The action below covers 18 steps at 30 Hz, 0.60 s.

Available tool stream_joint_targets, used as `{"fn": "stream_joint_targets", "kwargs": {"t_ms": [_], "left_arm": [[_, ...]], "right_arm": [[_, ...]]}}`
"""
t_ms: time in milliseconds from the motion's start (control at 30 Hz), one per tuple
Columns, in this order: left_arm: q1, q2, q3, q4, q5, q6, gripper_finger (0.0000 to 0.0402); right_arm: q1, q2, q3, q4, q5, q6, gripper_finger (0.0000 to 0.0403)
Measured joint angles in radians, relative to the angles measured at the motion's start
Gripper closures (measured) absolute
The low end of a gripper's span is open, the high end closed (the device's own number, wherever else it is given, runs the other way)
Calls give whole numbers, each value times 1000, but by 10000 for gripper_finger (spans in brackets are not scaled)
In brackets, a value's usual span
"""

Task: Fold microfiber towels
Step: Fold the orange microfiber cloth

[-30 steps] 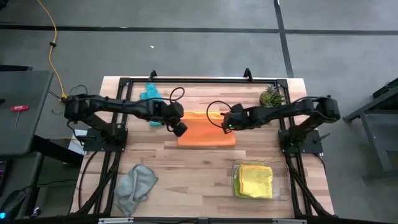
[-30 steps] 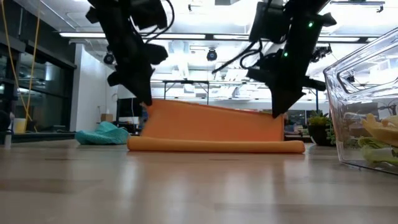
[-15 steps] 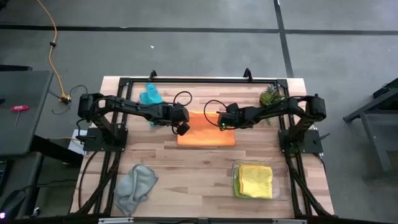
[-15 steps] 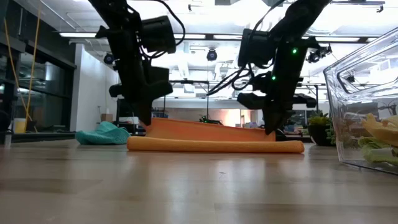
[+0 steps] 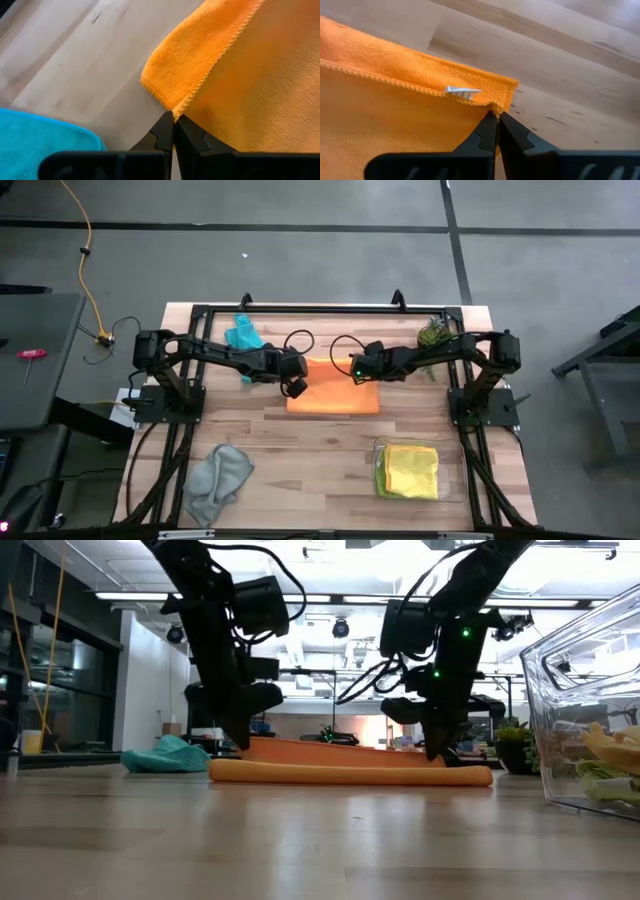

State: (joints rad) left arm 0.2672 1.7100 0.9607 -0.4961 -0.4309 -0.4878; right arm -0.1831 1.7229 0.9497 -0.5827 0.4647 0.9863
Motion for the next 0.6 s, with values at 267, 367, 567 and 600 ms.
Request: {"fn": "stream_joint_targets", "kwargs": {"t_ms": [267,367,567,600], "left_arm": [[24,0,0,0,-19,21,391],[42,0,0,-4,-23,24,375],[96,-4,0,-10,48,74,330],[104,-10,0,-20,57,95,323]], "right_arm": [[-9,0,0,6,3,2,402],[-10,0,0,4,13,6,388],[-26,0,0,-15,13,7,309],[-29,-1,4,-31,13,7,293]]}}
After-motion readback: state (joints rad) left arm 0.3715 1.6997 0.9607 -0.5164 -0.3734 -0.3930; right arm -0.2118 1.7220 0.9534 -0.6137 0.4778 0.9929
